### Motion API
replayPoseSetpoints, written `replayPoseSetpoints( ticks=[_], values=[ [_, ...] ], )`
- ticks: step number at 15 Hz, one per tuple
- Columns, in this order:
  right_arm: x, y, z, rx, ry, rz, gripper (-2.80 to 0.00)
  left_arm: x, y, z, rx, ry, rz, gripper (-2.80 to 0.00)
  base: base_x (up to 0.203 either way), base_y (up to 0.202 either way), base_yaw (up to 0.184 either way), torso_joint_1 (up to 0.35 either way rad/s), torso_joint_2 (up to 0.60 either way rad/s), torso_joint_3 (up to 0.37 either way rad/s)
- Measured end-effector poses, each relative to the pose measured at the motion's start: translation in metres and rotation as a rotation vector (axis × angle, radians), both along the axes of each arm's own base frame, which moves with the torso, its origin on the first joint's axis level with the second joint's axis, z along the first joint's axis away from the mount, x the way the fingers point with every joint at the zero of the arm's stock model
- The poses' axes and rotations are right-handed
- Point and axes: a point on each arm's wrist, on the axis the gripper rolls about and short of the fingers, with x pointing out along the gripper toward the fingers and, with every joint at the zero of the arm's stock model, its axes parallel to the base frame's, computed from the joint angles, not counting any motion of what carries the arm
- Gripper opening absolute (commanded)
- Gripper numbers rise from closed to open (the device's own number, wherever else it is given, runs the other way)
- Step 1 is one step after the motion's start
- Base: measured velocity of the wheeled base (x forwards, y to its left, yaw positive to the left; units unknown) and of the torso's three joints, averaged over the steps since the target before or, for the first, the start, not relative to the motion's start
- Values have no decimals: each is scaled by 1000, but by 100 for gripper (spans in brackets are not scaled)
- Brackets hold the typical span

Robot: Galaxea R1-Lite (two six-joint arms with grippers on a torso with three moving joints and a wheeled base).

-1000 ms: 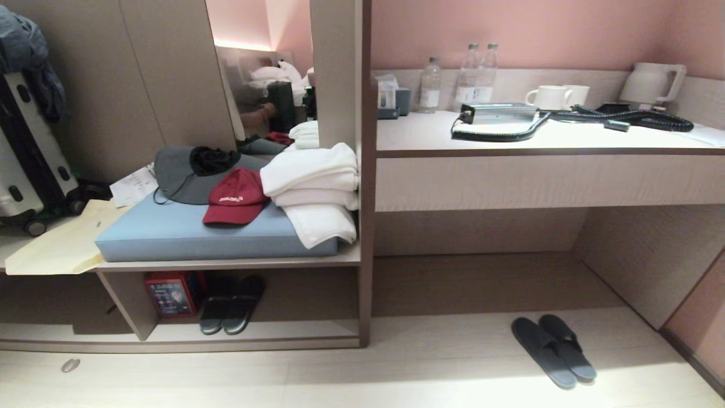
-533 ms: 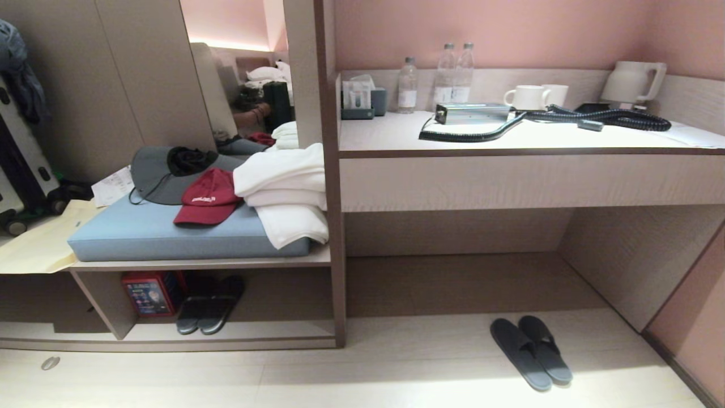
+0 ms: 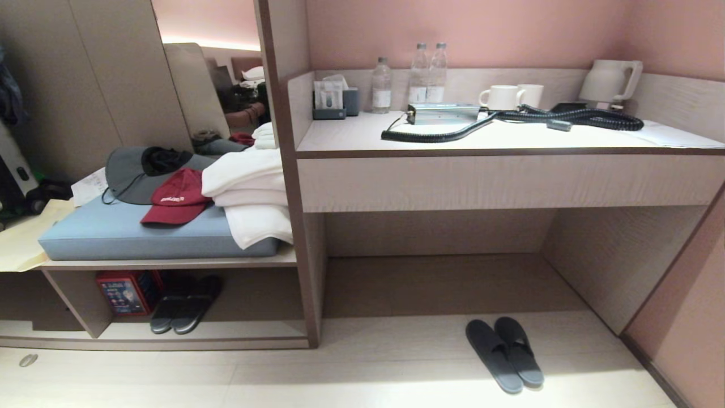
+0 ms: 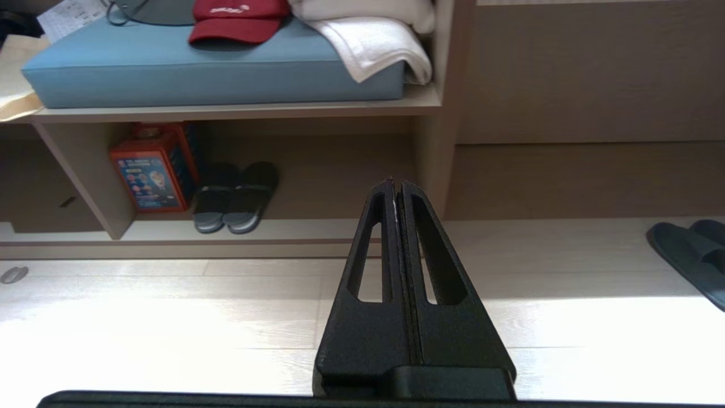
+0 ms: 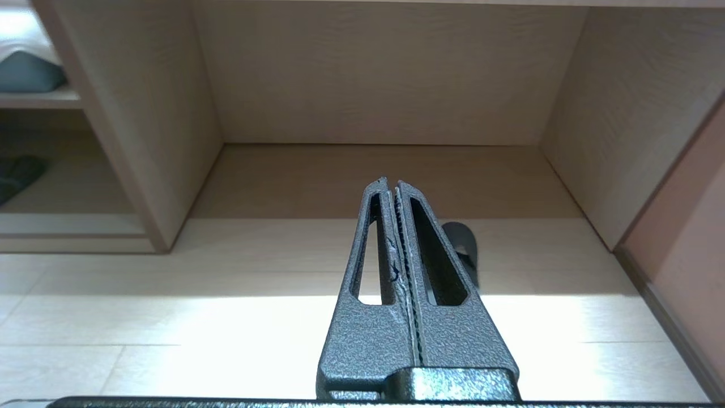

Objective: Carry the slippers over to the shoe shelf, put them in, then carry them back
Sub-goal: Pick up the slippers on the floor

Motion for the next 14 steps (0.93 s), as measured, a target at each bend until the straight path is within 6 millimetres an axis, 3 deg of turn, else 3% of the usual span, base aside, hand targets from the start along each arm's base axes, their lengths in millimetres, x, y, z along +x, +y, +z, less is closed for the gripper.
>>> replayPoseSetpoints(
  ticks=[14],
  values=[
    [0,0,0,3,0,3,-280,0,0,0,3,0,-1,-280,0,-197,2,2,2,3]
  ],
)
